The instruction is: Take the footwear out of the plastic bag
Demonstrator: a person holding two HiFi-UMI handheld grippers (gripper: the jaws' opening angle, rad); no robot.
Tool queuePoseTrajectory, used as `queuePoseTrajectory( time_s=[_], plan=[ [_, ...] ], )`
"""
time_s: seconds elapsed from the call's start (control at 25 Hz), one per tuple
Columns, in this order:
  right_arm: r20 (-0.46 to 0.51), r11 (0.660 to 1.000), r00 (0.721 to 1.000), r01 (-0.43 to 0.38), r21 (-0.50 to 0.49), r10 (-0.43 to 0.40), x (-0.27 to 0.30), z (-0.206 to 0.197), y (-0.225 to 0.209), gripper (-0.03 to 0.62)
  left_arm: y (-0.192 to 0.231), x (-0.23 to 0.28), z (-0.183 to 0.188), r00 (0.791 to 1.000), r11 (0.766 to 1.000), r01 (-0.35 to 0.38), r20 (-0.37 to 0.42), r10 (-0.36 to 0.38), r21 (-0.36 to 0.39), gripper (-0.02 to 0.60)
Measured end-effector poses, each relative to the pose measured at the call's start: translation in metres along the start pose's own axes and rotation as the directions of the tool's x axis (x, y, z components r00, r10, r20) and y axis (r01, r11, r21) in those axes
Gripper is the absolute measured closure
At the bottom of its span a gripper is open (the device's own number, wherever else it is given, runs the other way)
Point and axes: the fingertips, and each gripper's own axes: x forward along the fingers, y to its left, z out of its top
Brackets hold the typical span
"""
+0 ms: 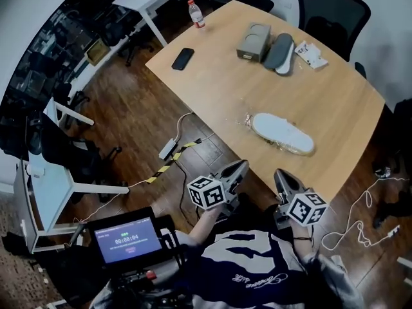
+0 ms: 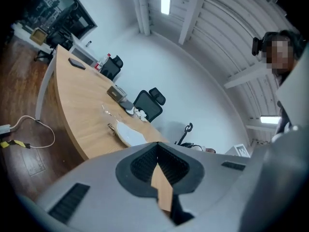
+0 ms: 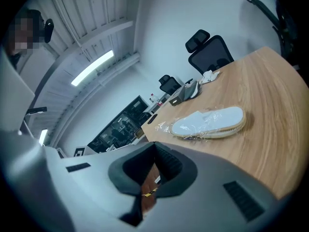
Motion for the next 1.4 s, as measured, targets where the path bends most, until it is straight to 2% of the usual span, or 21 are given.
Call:
queuePoseTrajectory(
  time_s=[0.16,0.28,0.48,0.68,0.76,0.88,1.08,1.16,1.2,1.24,1.28,1.36,1.4],
  plan=[
    [0.006,0.997,0.997,0.074,0.016,-0.074,-0.006,0.009,-0.022,0.6,0.014,0.017,-0.006,1.0,0.997,0.013,-0.014,-0.014,-0.078,0.577],
    [0.001,0.995,0.995,0.097,0.026,-0.097,-0.008,0.017,-0.038,0.6,0.03,0.033,-0.004,1.0,0.992,-0.01,-0.014,0.009,-0.126,0.573],
    [-0.004,0.993,0.994,0.11,0.045,-0.11,-0.007,0.035,-0.07,0.6,0.063,0.07,0.0,0.994,0.982,-0.099,-0.066,0.089,-0.163,0.433],
    [0.01,0.992,0.994,0.11,0.069,-0.111,-0.011,0.054,-0.092,0.6,0.094,0.095,0.004,0.98,0.941,-0.197,-0.066,0.186,-0.276,0.35],
    [0.02,0.988,0.994,0.103,0.114,-0.106,-0.014,0.057,-0.103,0.6,0.101,0.104,0.005,0.976,0.931,-0.219,-0.062,0.21,-0.291,0.348],
    [0.024,0.982,0.993,0.108,0.155,-0.113,-0.013,0.061,-0.12,0.6,0.11,0.121,0.018,0.978,0.917,-0.203,-0.027,0.206,-0.342,0.347],
    [0.036,0.967,0.98,0.187,0.176,-0.196,-0.023,0.066,-0.148,0.6,0.123,0.142,0.024,0.984,0.869,-0.166,-0.023,0.176,-0.466,0.348],
    [0.037,0.959,0.976,0.206,0.193,-0.217,-0.023,0.07,-0.161,0.595,0.13,0.148,0.026,0.982,0.851,-0.179,-0.038,0.184,-0.494,0.35],
    [0.026,0.957,0.975,0.211,0.198,-0.221,-0.022,0.07,-0.168,0.515,0.134,0.151,0.026,0.98,0.842,-0.193,-0.057,0.191,-0.504,0.35],
    [0.004,0.957,0.975,0.217,0.193,-0.222,-0.021,0.069,-0.174,0.465,0.137,0.153,0.024,0.977,0.836,-0.209,-0.082,0.195,-0.508,0.353],
    [-0.024,0.958,0.974,0.224,0.176,-0.224,-0.019,0.067,-0.181,0.462,0.14,0.155,0.022,0.974,0.834,-0.225,-0.109,0.197,-0.503,0.375],
    [-0.096,0.966,0.97,0.235,0.109,-0.225,-0.016,0.062,-0.195,0.445,0.144,0.158,0.018,0.967,0.84,-0.252,-0.16,0.199,-0.481,0.474],
    [-0.137,0.971,0.966,0.231,0.066,-0.221,-0.014,0.059,-0.201,0.435,0.145,0.16,0.017,0.964,0.84,-0.26,-0.18,0.196,-0.476,0.501]
  ],
)
